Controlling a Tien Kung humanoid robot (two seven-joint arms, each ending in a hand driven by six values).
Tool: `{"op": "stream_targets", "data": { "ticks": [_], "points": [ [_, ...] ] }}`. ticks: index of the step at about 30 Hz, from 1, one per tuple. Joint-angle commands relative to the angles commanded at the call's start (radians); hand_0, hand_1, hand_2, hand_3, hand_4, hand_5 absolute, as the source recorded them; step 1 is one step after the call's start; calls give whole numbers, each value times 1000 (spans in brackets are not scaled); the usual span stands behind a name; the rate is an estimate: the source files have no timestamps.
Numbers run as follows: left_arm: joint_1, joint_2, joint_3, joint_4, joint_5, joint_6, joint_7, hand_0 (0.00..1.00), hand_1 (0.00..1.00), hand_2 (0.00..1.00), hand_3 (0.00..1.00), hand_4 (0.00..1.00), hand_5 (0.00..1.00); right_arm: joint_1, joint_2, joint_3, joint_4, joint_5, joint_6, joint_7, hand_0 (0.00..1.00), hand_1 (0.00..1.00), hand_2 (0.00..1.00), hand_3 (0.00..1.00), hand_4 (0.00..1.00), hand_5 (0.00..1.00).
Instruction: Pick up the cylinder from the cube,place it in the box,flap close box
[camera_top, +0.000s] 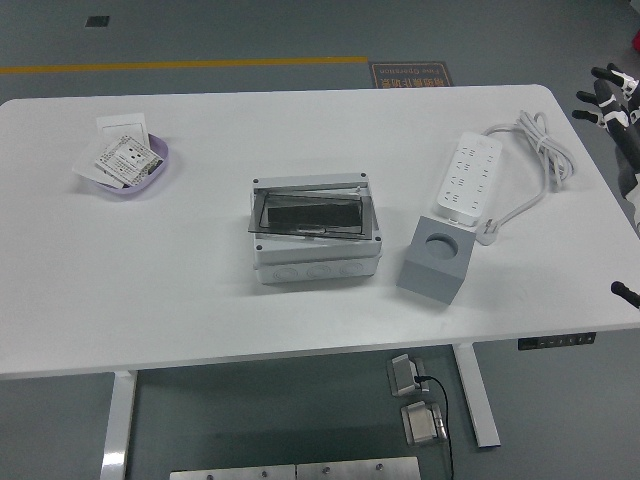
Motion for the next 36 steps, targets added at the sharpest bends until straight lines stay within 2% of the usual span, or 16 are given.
{"op": "stream_targets", "data": {
  "ticks": [1,2,7,8,19,20,25,26,31,32,36],
  "points": [
    [0,0,2,0,-2,0,0,581,638,584,601,697,340,0,1,0,-1,-1,0,-2,576,703,971,700,676,142],
    [0,1,2,0,-3,0,0,584,638,586,601,698,341,0,2,-1,-2,-1,-1,-3,830,843,998,998,925,859],
    [2,-1,-3,0,2,-1,4,584,638,586,601,698,341,5,2,-6,-2,-5,-10,-8,830,843,998,998,925,859],
    [2,-1,-3,0,3,-1,4,583,638,584,601,697,341,5,2,-7,-2,-8,-15,-10,840,849,998,998,945,897],
    [-2,0,5,0,-7,-1,2,584,639,584,601,698,341,5,3,-15,-1,-16,-38,-16,836,846,998,998,940,897],
    [-1,0,5,0,-6,-1,2,585,639,584,601,698,341,4,3,-15,-1,-14,-39,-15,800,817,998,935,801,740],
    [-1,-1,3,0,-5,0,1,585,639,584,601,698,341,2,4,-14,0,1,-52,-3,800,817,998,935,801,740],
    [-1,-2,2,0,-4,1,0,586,639,584,600,697,341,2,4,-14,1,3,-54,-1,769,807,998,829,796,699],
    [-1,-1,-3,0,0,4,-2,586,639,584,600,697,341,2,6,-15,1,8,-62,4,769,807,998,829,796,699],
    [-1,-1,-4,0,0,5,-2,586,639,585,600,698,341,2,6,-15,1,7,-62,4,391,591,995,622,763,434],
    [-1,-1,-3,0,-1,5,-3,586,639,585,600,698,341,2,6,-15,-1,-15,-37,-19,391,591,995,622,763,434]
  ]
}}
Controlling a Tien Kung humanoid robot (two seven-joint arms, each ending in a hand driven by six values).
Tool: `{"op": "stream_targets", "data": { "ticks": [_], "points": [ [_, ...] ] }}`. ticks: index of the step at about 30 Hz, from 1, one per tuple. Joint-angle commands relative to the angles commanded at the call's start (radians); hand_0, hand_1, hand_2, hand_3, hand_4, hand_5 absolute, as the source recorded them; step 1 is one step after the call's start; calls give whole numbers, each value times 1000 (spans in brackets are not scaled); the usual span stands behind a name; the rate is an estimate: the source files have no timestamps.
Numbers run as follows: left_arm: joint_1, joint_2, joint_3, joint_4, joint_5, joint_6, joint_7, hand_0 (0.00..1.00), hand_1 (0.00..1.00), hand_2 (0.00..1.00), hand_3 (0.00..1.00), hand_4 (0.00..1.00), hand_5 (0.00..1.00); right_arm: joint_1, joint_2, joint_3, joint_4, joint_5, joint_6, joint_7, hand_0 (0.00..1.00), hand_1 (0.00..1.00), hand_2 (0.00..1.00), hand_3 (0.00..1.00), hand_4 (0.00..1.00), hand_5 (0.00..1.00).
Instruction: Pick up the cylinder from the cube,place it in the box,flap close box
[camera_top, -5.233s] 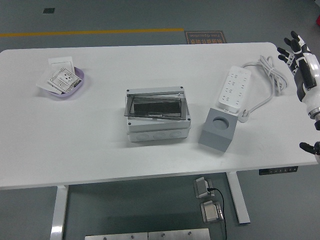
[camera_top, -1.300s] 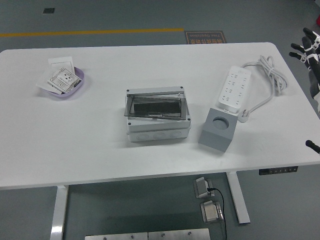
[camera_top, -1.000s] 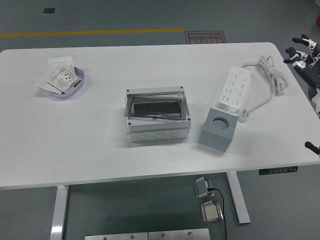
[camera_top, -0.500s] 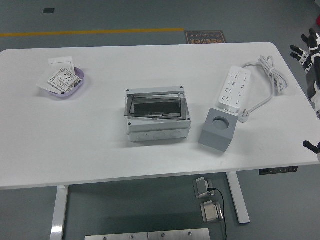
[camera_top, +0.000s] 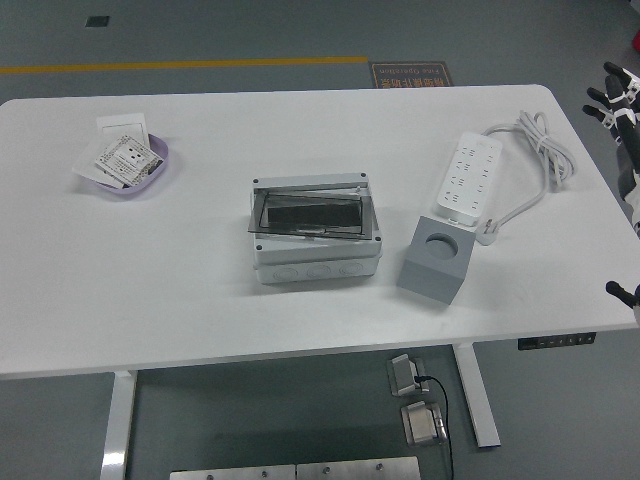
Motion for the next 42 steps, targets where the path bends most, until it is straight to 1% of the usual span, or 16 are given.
{"op": "stream_targets", "data": {
  "ticks": [1,2,7,8,13,14,31,37,39,42],
  "points": [
    [0,0,0,0,0,0,0,586,639,585,600,698,341,0,0,-1,-2,-3,11,-7,391,591,995,622,763,434],
    [0,0,0,0,0,0,0,586,643,588,601,699,343,0,1,-2,-3,-4,18,-11,269,465,963,612,735,390],
    [-3,-1,3,0,-5,0,-2,586,643,588,601,699,343,0,2,-6,-8,4,32,-18,269,465,963,612,735,390],
    [-3,-1,3,0,-6,0,-3,586,646,588,600,699,341,0,2,-6,-9,6,31,-18,599,744,998,931,907,647],
    [-3,-1,-1,0,-3,0,-3,586,646,588,600,699,341,1,2,-8,-9,8,25,-20,599,744,998,931,907,647],
    [-3,-1,-3,0,-2,0,-3,586,647,592,604,700,344,2,2,-9,-9,8,23,-21,739,794,998,998,998,955],
    [0,-1,-9,0,7,-2,-1,587,648,595,605,699,348,4,2,-12,-7,16,-3,-14,731,781,998,998,998,941],
    [1,-1,-5,0,4,-2,-1,587,649,594,604,699,346,4,2,-13,-6,14,-10,-13,725,772,998,998,988,950],
    [2,-2,-6,0,5,-2,-1,587,649,593,603,700,346,3,2,-14,-5,11,-13,-13,716,761,998,984,973,942],
    [3,-3,-7,0,7,-3,0,587,649,593,603,700,346,2,4,-11,-3,5,-23,-6,716,761,998,984,973,942]
  ]
}}
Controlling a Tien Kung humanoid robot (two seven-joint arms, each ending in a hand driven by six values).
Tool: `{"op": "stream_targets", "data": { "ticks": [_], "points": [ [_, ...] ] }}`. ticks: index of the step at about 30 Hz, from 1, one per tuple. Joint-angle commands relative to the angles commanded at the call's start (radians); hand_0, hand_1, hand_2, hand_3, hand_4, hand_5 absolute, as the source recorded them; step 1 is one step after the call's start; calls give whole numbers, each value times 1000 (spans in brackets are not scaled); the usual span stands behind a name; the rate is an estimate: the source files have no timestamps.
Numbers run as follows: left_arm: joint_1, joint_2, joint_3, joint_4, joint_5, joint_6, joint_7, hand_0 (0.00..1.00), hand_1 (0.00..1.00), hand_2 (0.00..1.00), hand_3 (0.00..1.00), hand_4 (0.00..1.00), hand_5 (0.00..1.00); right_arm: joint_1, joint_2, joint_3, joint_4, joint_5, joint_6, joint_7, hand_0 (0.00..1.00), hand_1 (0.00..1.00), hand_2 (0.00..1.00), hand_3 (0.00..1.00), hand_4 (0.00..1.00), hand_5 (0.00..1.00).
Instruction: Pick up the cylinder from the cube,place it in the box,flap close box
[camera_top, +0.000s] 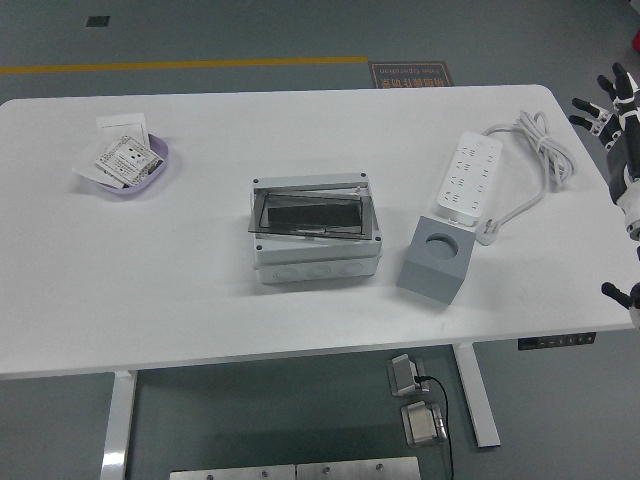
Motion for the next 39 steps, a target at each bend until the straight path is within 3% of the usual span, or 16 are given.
{"op": "stream_targets", "data": {
  "ticks": [7,8,13,14,19,20,25,26,31,32,37,38,39],
  "points": [
    [0,1,1,0,-2,0,-1,587,649,594,604,706,363,-1,2,12,10,-18,-33,14,702,738,998,947,934,905],
    [0,1,3,0,-4,0,-1,587,649,595,603,706,365,-1,3,13,10,-19,-35,14,506,673,988,679,780,545],
    [-1,0,6,0,-7,0,0,587,649,595,603,706,365,-2,5,14,6,-13,-24,9,506,673,988,679,780,545],
    [-1,0,6,0,-7,0,0,587,650,595,604,708,366,-2,5,14,5,-11,-18,7,308,552,931,615,573,151],
    [-1,-1,5,0,-6,1,-1,587,650,595,604,708,366,-3,8,10,1,-22,8,-7,308,552,931,615,573,151],
    [-1,-1,4,0,-5,1,-1,588,650,595,604,708,369,-3,8,9,1,-24,11,-8,334,595,944,685,770,384],
    [0,-1,-4,0,3,1,-1,588,650,595,604,708,369,-3,8,1,-4,-10,29,-6,334,595,944,685,770,384],
    [0,-1,-6,0,5,1,-1,588,649,595,604,709,369,-3,8,-1,-6,-7,33,-5,444,649,969,774,875,581],
    [0,-1,-10,0,10,1,-2,588,649,595,604,709,369,-4,10,-7,-8,-3,47,-1,444,649,969,774,875,581],
    [0,-1,-11,0,10,0,-2,588,649,595,604,708,369,-4,11,-8,-8,-4,49,-1,516,672,973,808,949,815],
    [1,-2,-15,0,14,0,-1,588,649,595,604,708,369,-4,11,-7,-8,-5,51,-2,516,672,973,808,949,815],
    [1,-2,-16,0,14,0,-1,588,649,594,604,707,368,-4,11,-7,-8,-5,51,-2,599,703,981,865,985,962],
    [1,-2,-16,0,15,-1,-1,588,649,594,604,707,368,-5,11,-7,-8,-5,51,-2,599,703,981,865,985,962]
  ]
}}
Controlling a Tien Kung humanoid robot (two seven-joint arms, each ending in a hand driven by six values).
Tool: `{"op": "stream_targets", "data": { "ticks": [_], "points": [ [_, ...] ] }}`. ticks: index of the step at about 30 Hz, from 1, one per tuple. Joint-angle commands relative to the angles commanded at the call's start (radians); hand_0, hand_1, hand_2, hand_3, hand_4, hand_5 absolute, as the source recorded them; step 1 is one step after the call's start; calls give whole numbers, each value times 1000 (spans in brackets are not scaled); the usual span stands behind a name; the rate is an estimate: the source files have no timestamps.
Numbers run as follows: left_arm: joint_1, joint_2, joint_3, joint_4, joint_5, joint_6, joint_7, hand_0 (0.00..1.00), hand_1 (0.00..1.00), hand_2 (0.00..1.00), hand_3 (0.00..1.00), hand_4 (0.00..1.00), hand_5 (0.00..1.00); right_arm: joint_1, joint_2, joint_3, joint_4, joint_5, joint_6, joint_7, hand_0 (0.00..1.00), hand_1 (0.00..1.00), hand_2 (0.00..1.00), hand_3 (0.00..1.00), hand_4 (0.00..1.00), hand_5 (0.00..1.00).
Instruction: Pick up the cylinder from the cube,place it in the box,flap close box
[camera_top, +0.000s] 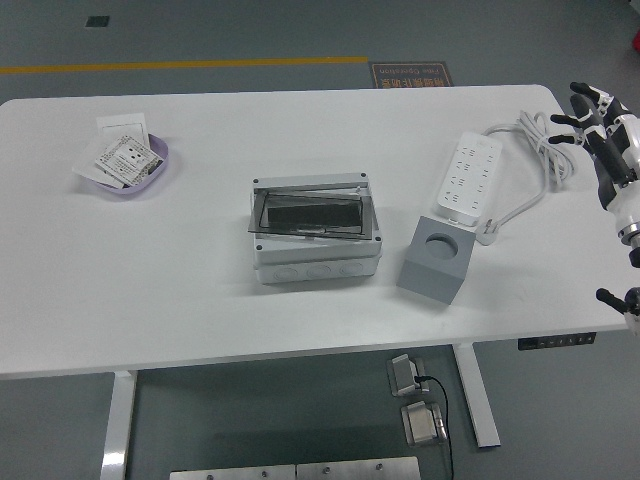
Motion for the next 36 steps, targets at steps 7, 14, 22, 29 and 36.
{"op": "stream_targets", "data": {
  "ticks": [7,14,22,29,36],
  "points": [
    [-3,3,1,0,-1,-1,4,588,649,594,604,706,367,3,6,-6,-5,-1,1,0,600,708,982,866,984,984],
    [-8,12,10,0,-13,0,3,588,650,594,604,706,365,8,2,-10,-5,0,2,0,599,709,983,870,986,990],
    [-8,13,34,0,-42,-5,7,589,649,594,604,706,367,12,2,-14,-4,2,5,2,607,710,983,873,983,998],
    [-4,15,31,0,-43,-5,9,606,681,649,608,706,367,18,-4,-23,-5,1,21,-3,634,725,982,910,982,998],
    [-4,14,29,0,-40,-4,9,608,679,666,609,706,368,19,-9,-28,-5,-2,24,3,741,765,974,953,983,998]
  ]
}}
